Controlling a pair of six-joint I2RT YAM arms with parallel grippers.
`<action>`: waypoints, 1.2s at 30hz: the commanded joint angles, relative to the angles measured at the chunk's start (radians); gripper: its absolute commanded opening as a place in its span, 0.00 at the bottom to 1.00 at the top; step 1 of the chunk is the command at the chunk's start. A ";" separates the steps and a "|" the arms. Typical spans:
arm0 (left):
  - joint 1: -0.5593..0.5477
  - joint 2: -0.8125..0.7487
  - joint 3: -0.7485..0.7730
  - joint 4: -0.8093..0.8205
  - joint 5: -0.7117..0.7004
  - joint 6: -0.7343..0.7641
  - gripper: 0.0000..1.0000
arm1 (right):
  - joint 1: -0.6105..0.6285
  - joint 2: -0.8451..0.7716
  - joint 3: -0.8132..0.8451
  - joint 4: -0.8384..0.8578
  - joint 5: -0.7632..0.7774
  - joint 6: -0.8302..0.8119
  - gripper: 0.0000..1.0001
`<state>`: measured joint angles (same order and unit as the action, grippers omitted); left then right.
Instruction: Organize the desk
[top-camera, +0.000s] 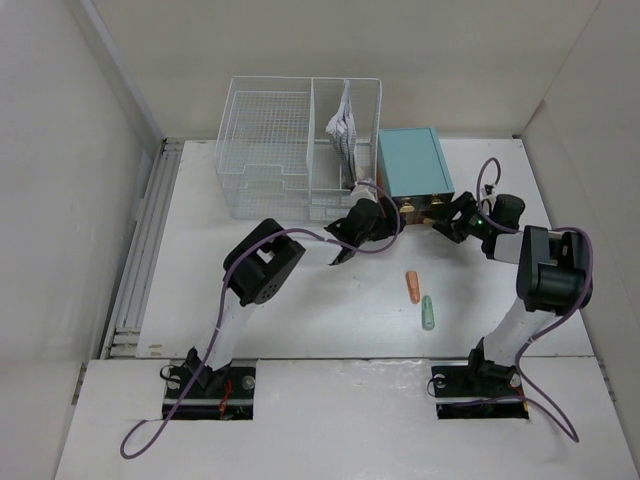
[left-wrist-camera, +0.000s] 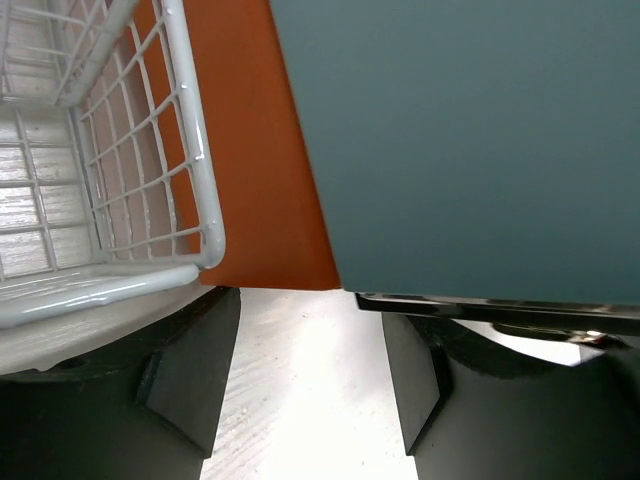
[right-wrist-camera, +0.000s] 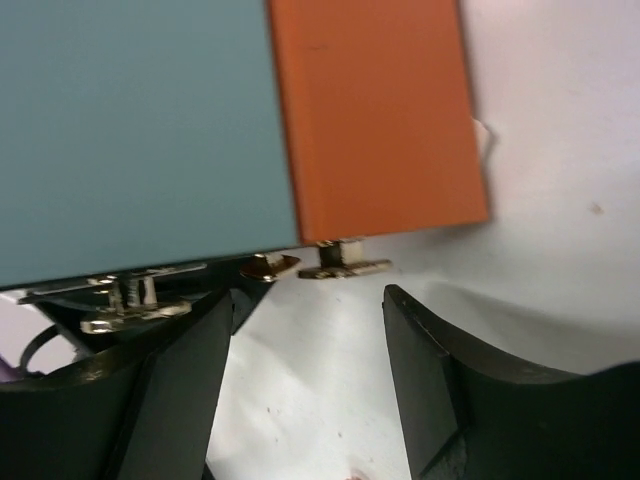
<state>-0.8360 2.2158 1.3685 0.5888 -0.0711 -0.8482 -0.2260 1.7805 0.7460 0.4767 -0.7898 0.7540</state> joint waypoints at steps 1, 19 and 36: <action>0.018 0.008 0.057 0.036 -0.021 0.017 0.55 | 0.016 -0.004 0.013 0.151 0.017 0.067 0.67; 0.009 -0.076 -0.045 0.074 0.008 0.044 0.55 | 0.065 0.060 0.024 0.208 0.095 0.079 0.65; 0.018 -0.137 -0.028 0.123 -0.009 0.054 0.56 | 0.017 0.109 -0.017 0.315 0.087 0.110 0.36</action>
<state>-0.8326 2.1307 1.2797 0.6628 -0.0834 -0.8112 -0.1848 1.8812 0.7280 0.6453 -0.7517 0.8547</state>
